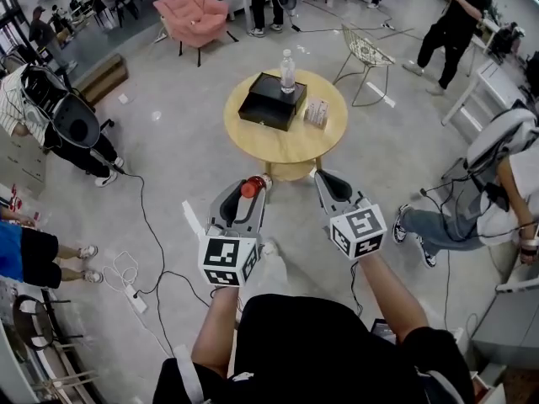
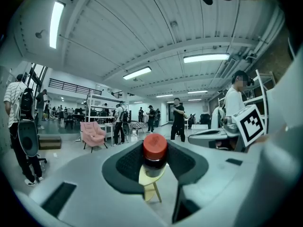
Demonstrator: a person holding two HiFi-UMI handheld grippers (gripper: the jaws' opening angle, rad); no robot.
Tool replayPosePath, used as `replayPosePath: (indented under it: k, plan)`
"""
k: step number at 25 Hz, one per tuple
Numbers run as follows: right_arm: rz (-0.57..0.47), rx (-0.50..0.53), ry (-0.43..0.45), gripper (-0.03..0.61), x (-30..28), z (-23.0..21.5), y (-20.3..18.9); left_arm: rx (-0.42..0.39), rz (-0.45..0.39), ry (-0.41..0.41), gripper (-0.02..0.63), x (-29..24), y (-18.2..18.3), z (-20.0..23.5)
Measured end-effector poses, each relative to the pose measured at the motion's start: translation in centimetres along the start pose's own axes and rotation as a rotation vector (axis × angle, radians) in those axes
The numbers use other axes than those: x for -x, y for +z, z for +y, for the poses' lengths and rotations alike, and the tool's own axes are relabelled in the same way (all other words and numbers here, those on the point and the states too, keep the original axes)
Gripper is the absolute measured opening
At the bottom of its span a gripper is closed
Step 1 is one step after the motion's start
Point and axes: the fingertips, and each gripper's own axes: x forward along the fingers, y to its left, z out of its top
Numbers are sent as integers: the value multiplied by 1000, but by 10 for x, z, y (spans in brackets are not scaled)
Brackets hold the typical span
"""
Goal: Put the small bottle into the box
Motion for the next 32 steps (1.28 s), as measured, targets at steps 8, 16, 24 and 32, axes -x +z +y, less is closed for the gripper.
replayPosePath:
  k: [8,16,24,32]
  plan:
    - [25,12,-15,0,-76,-37,9,9,1,-33,150,-79,13,53]
    - [38,1,-45,0,-150,-68,21,5,22,-59,150,-142,23,107]
    - [56,-4,-66,0,-220,-90,23,-4,39,-82,150,-196,28,161]
    - [75,-11,-99,0,-259,-106,17,-6,69,-121,150,-231,16,188]
